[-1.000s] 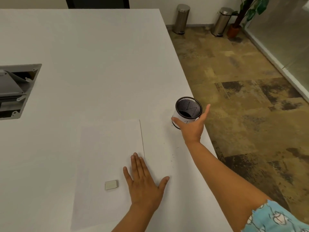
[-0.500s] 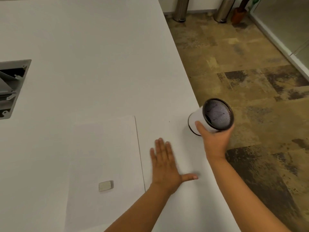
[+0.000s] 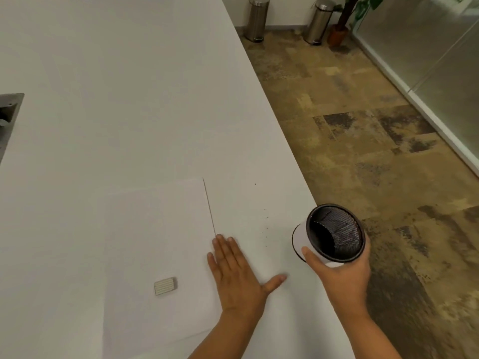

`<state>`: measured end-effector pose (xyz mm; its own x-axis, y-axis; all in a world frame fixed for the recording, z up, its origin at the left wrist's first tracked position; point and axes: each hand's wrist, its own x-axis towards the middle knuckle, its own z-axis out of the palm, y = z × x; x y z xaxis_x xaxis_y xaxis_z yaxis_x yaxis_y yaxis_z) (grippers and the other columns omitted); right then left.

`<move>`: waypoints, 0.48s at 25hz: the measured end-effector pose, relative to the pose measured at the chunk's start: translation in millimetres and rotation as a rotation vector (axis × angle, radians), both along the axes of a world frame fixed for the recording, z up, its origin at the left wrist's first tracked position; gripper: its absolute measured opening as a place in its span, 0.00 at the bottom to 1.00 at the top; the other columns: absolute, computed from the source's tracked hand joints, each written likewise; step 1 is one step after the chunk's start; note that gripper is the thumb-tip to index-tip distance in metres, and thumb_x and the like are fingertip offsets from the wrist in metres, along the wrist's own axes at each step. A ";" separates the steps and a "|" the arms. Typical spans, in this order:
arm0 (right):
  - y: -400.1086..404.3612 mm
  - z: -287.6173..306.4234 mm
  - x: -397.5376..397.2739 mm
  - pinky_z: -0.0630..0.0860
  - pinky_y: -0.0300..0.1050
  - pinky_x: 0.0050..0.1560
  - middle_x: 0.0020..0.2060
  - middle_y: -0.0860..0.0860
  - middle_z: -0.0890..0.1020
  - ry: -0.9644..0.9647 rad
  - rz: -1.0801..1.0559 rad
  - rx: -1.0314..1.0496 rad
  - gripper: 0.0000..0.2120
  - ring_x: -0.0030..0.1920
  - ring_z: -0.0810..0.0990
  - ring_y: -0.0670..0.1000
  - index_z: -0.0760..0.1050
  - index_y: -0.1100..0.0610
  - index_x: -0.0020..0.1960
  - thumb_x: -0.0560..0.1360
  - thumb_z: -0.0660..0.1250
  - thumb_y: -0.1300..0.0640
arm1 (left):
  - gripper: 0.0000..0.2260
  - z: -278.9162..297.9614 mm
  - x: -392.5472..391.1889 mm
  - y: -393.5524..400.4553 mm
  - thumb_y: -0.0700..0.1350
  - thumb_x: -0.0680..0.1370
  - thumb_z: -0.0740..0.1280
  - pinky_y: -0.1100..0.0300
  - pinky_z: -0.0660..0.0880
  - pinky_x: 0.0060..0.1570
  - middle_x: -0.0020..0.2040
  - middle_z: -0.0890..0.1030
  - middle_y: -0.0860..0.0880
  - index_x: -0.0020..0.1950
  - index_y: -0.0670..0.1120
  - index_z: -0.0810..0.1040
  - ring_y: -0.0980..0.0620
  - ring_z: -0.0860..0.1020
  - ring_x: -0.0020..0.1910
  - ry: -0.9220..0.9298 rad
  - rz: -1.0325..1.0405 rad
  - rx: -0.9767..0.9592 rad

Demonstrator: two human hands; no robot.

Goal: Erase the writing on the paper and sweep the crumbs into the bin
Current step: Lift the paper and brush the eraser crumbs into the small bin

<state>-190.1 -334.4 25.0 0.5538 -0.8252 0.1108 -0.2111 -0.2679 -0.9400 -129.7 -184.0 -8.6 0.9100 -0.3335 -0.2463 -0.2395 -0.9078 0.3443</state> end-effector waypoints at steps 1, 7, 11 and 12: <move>0.3 -1.7 -3.9 0.68 0.36 0.57 0.57 0.38 0.73 0.021 0.023 -0.020 0.45 0.59 0.71 0.40 0.63 0.40 0.63 0.53 0.81 0.56 | 0.57 -1.7 2.9 -6.4 0.79 0.60 0.43 0.44 0.42 0.69 0.71 0.60 0.32 0.71 0.34 0.58 0.36 0.58 0.72 0.020 -0.020 0.027; -36.6 -2.4 4.1 0.70 0.44 0.61 0.59 0.45 0.74 0.025 0.090 0.005 0.45 0.61 0.72 0.44 0.64 0.46 0.65 0.54 0.81 0.59 | 0.53 -6.5 33.7 -67.0 0.77 0.64 0.49 0.51 0.29 0.71 0.72 0.29 0.43 0.71 0.42 0.30 0.44 0.29 0.72 0.027 -0.295 -0.112; -76.7 0.2 14.4 0.69 0.39 0.59 0.58 0.40 0.72 -0.001 0.082 0.020 0.44 0.59 0.70 0.38 0.63 0.46 0.66 0.55 0.81 0.58 | 0.44 3.5 35.2 -65.3 0.67 0.73 0.57 0.56 0.37 0.73 0.75 0.37 0.49 0.74 0.45 0.36 0.53 0.35 0.75 -0.109 -0.229 -0.375; -85.7 0.0 15.4 0.69 0.39 0.59 0.58 0.41 0.72 0.000 0.069 0.025 0.44 0.59 0.70 0.38 0.63 0.47 0.66 0.55 0.80 0.57 | 0.41 2.3 28.6 -57.7 0.65 0.75 0.55 0.58 0.37 0.73 0.76 0.39 0.48 0.75 0.45 0.38 0.52 0.37 0.75 -0.187 -0.095 -0.388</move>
<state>-174.7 -420.1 25.0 0.6092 -0.7878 0.0910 -0.1928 -0.2584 -0.9466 -101.1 -241.7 -6.3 0.8876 -0.4537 0.0794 -0.4065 -0.6905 0.5983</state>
